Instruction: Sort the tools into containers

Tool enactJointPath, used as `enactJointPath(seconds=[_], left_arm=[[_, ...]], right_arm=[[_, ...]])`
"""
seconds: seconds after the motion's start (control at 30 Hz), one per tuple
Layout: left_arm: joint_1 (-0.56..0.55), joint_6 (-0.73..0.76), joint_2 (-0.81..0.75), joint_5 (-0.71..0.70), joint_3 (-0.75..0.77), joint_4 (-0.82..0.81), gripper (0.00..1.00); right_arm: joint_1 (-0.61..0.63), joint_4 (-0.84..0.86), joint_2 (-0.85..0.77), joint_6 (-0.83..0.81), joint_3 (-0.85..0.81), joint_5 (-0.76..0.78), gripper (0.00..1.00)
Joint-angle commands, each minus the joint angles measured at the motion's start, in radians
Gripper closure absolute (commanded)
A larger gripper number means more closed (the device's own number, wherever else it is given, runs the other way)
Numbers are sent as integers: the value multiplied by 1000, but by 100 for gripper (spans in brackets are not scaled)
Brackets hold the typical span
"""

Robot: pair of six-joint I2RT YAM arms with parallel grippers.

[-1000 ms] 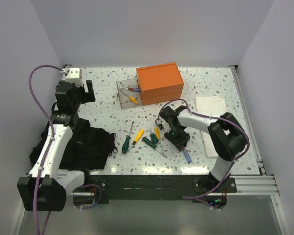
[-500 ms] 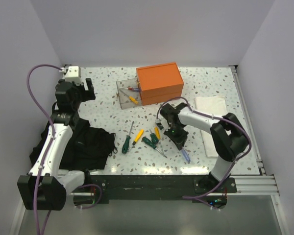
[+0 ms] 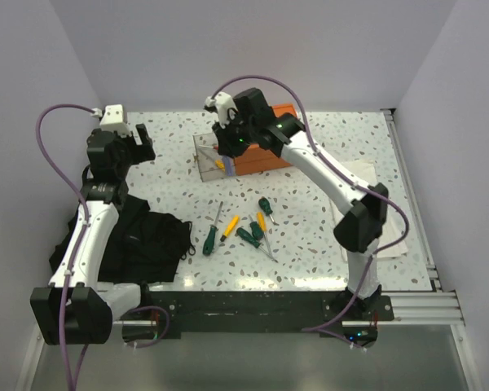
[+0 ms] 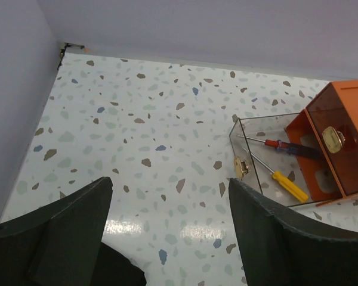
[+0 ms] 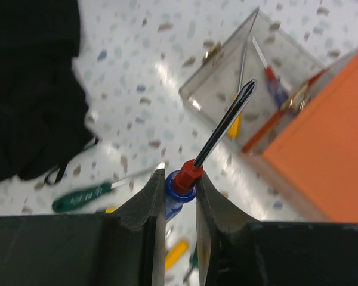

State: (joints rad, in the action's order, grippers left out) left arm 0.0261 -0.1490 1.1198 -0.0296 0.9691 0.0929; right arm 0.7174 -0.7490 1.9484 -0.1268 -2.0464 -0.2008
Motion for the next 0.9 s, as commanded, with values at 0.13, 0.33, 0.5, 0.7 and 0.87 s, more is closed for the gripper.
enactJointPath(seconds=[0.13,0.33,0.5,0.7,0.87], left_arm=[[38,-49,-8,48,-3,-19,17],[43,-41,-28,37,-29,-21,17],[72,-67,-40,68,-66,-38,17],[98,-75,-58,76,-93,-50,17],[112,-75,-87,85,-124,-78,17]], right_arm=[[27,147,375,-82,-403,193,100],[46,218,488,-160,-492,333,100],[66,234,498,-281,-425,397,100],[86,229,434,-346,-301,406,100],[103,169,389,-318,-262,457,63]])
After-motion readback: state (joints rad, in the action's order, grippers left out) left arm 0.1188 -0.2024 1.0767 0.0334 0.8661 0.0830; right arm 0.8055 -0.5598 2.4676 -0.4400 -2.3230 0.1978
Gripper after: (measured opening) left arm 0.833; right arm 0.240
